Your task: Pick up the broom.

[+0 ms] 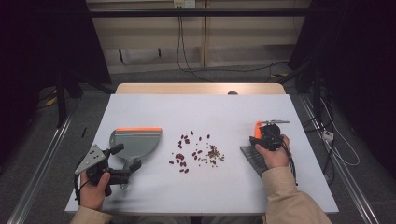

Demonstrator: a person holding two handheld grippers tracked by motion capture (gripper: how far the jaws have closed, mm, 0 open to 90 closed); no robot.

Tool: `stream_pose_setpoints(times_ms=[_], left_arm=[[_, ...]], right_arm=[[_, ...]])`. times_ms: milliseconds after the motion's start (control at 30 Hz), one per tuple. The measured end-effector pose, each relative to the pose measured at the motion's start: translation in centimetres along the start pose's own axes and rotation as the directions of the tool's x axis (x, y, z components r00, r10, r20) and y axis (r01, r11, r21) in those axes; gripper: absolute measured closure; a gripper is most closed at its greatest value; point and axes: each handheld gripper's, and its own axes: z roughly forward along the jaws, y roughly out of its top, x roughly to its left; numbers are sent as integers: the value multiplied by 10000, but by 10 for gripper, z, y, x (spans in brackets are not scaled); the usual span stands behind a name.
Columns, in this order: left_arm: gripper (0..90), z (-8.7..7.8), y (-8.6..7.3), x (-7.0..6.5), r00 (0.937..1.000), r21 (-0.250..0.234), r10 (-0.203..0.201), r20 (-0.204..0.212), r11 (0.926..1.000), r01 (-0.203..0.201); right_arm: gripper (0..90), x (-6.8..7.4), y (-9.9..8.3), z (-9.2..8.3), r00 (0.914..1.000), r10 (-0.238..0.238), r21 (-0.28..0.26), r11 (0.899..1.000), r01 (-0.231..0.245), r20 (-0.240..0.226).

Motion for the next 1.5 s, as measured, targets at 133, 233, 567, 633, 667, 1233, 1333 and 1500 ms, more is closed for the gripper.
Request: stream_pose_setpoints(times_ms=[133, 233, 567, 633, 667, 1233, 1333, 1500], left_arm=[[31, 0, 0, 0, 10000, 4, 18, 21, 10000, -18], [31, 0, 0, 0, 10000, -5, 5, 4, 10000, -5], [32, 1, 0, -1, 10000, 45, 37, 1, 10000, -37], [32, 1, 0, -1, 10000, 49, 40, -2, 10000, -40], [32, 1, 0, -1, 10000, 56, 43, 4, 10000, -43], [32, 2, 0, -3, 9997, 141, 230, 66, 9996, -231], [32, 4, 1, -3, 9994, 174, 317, 139, 9993, -319], [34, 6, 2, -5, 9993, 155, 328, 205, 9993, -332]], right_arm=[[566, 3, 3, 2, 9994, -314, 136, 9994, 312, 132], [615, 0, 3, 2, 9996, -283, 97, 9996, 283, 22], [614, -3, 5, 1, 9984, -377, 136, 9992, 383, -419], [550, -5, 5, 2, 9992, -289, -85, 9996, 287, -287], [540, -6, 5, 2, 9994, -278, -43, 9996, 277, -222], [698, -4, 16, 7, 9989, 100, 1056, 9944, -51, -455], [700, -5, 16, 8, 9983, 86, 1086, 9941, -23, -578], [701, -7, 16, 8, 9977, 63, 1079, 9942, 11, -678]])
